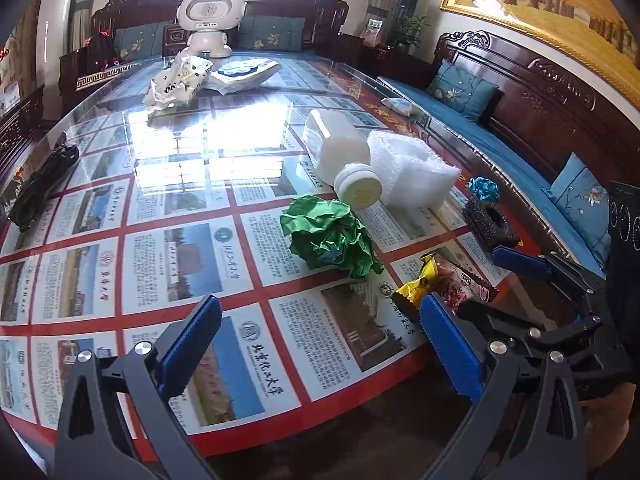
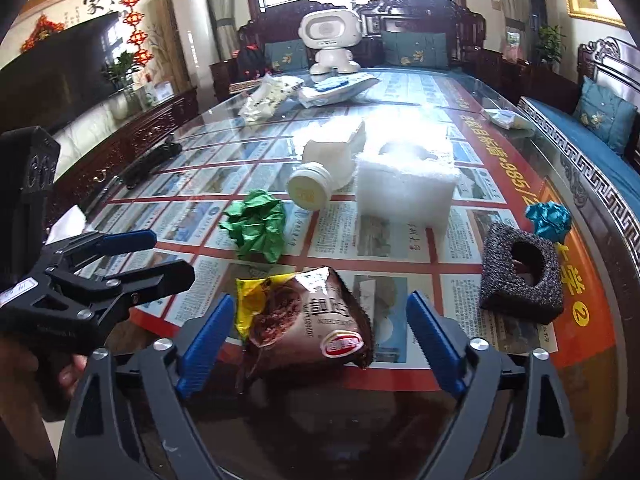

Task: Collect trash
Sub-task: 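Lower the right gripper onto the brown chocolate snack bag and close it, then lower the left gripper onto the green crumpled paper and close it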

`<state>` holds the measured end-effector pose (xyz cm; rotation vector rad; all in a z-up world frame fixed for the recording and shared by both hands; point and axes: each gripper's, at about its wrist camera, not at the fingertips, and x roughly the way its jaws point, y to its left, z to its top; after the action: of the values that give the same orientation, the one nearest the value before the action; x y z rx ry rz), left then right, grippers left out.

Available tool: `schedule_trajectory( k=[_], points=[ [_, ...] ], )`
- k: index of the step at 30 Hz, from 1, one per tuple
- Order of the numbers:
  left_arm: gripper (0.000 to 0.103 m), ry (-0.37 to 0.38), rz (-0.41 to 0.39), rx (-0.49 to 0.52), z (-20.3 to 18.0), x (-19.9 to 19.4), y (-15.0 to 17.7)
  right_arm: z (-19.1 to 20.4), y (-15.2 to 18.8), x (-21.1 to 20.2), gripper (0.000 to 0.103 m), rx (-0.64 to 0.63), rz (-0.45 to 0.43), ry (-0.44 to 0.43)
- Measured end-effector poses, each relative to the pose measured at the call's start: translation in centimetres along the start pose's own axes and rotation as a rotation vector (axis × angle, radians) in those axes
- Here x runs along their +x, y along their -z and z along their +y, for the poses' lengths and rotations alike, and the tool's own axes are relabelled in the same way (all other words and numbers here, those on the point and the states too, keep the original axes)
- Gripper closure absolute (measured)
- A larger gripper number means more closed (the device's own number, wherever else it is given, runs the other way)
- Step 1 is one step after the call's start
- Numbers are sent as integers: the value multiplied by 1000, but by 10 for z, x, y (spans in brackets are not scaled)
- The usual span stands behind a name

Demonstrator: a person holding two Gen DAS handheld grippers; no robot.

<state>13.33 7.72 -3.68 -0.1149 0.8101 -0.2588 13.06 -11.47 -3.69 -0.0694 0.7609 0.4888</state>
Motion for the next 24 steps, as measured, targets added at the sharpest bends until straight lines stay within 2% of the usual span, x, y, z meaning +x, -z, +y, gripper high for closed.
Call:
schedule_trajectory(
  k=[4, 9, 10, 11, 13, 15, 17, 24],
  points=[
    [4, -9, -7, 14, 2, -8, 0, 19, 2, 7, 12, -106, 23, 42],
    [4, -14, 4, 23, 0, -6, -1, 24, 2, 23, 13, -119, 80, 82],
    [4, -9, 6, 25, -1, -5, 0, 25, 2, 24, 16, -123, 85, 92],
    [4, -7, 9, 28, -2, -4, -1, 26, 2, 28, 26, -138, 104, 107],
    [4, -15, 11, 38, -4, -2, -1, 26, 2, 29, 31, -150, 107, 115],
    [4, -16, 16, 38, -5, 0, -3, 24, 2, 26, 46, -142, 90, 103],
    [4, -10, 20, 40, -6, 4, -5, 19, 2, 25, 52, -120, 93, 90],
    [4, -11, 41, 41, -14, 28, -23, 4, 4, 15, 54, -50, 76, 68]
  ],
)
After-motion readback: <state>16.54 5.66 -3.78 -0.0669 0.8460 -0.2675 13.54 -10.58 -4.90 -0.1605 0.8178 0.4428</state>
